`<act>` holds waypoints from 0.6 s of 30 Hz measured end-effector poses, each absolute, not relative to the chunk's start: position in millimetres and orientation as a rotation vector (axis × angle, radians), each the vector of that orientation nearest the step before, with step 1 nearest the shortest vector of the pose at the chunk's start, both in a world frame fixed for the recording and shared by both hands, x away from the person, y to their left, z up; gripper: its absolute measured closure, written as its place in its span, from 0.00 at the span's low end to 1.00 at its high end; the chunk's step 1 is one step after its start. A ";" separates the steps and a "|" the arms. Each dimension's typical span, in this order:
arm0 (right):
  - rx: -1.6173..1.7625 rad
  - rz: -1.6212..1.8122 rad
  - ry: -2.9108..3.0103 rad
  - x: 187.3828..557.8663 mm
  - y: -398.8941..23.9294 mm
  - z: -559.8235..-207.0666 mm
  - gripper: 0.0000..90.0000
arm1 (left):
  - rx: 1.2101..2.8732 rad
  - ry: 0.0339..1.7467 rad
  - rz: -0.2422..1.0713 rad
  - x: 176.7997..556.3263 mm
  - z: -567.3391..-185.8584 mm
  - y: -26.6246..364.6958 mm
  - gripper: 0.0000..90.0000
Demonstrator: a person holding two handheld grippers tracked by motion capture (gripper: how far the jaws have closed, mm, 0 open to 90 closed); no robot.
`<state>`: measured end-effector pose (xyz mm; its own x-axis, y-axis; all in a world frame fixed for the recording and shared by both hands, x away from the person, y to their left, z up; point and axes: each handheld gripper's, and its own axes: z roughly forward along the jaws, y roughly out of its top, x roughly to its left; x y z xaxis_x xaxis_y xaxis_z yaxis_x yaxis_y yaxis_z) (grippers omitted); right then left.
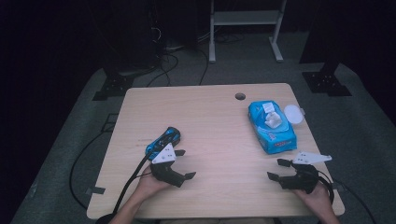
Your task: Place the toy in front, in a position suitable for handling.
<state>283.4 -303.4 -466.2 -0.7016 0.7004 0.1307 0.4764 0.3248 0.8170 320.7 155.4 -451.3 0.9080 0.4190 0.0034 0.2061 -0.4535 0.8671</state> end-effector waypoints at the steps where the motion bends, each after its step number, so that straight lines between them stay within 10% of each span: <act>1: 1.066 1.316 2.345 283.4 -303.4 -466.2 0.28 | 2.055 0.452 0.264 321.2 -451.6 155.5 0.09; 18: 1.051 1.326 2.334 282.6 -296.5 -462.5 0.28 | 2.045 0.528 0.351 338.3 -439.7 180.4 0.09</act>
